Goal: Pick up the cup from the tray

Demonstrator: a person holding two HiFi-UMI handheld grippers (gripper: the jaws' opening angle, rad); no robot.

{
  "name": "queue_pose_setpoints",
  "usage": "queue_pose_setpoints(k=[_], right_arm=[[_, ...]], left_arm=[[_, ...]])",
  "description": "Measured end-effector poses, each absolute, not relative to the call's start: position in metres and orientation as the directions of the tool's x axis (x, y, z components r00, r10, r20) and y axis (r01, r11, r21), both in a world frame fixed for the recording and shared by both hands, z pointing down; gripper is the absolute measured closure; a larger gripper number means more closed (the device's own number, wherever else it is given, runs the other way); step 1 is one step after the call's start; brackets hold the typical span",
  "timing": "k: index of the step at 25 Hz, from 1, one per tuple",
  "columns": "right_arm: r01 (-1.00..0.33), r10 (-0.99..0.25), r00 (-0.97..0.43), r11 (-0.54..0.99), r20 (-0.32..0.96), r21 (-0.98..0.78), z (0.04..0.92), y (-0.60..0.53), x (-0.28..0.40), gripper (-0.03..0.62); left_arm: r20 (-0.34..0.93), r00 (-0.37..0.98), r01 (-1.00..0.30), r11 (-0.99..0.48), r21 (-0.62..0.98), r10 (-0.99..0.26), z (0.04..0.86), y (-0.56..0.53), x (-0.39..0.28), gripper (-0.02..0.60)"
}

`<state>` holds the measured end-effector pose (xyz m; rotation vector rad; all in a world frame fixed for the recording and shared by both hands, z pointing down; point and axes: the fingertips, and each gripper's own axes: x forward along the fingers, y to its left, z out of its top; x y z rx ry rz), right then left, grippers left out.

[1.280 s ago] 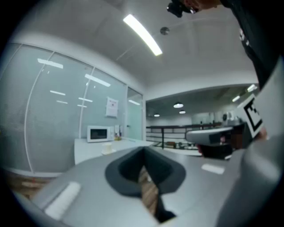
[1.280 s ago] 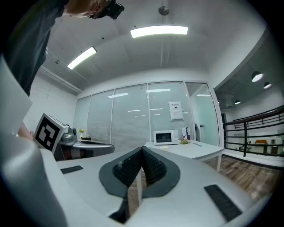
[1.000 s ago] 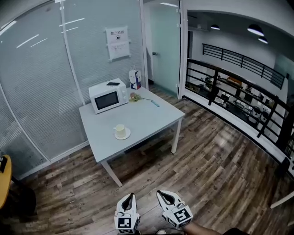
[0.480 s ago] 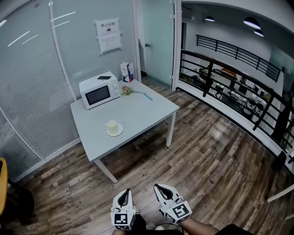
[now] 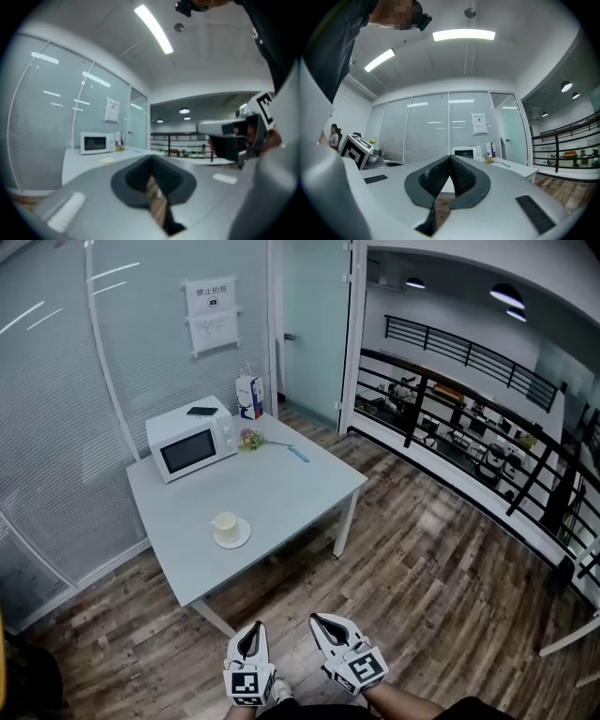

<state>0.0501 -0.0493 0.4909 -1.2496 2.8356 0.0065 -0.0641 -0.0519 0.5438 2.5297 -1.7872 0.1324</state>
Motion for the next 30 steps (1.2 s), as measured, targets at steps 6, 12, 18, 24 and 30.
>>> queue_pose_setpoints(k=[6, 12, 18, 24, 30], right_arm=[[-0.761, -0.762, -0.647, 0.648, -0.026, -0.028, 0.494, -0.101, 0.014, 0.589], [-0.761, -0.762, -0.648, 0.648, 0.003, -0.029, 0.498, -0.128, -0.002, 0.589], [-0.746, -0.746, -0.665, 0.664, 0.017, -0.049, 0.513, -0.171, -0.006, 0.589], [-0.698, -0.698, -0.716, 0.715, 0.007, -0.043, 0.515, -0.243, -0.007, 0.589], [-0.631, -0.63, -0.776, 0.776, 0.025, -0.014, 0.517, -0.299, 0.002, 0.589]], left_arm=[[0.085, 0.353, -0.935, -0.355, -0.019, -0.932, 0.54, -0.111, -0.105, 0.577], [0.09, 0.346, -0.937, -0.349, -0.019, -0.934, 0.541, -0.142, -0.124, 0.577], [0.116, 0.329, -0.943, -0.331, -0.006, -0.937, 0.555, -0.178, -0.128, 0.577], [0.118, 0.274, -0.96, -0.278, -0.024, -0.955, 0.555, -0.242, -0.125, 0.577], [0.103, 0.239, -0.971, -0.241, 0.0, -0.965, 0.554, -0.305, -0.112, 0.577]])
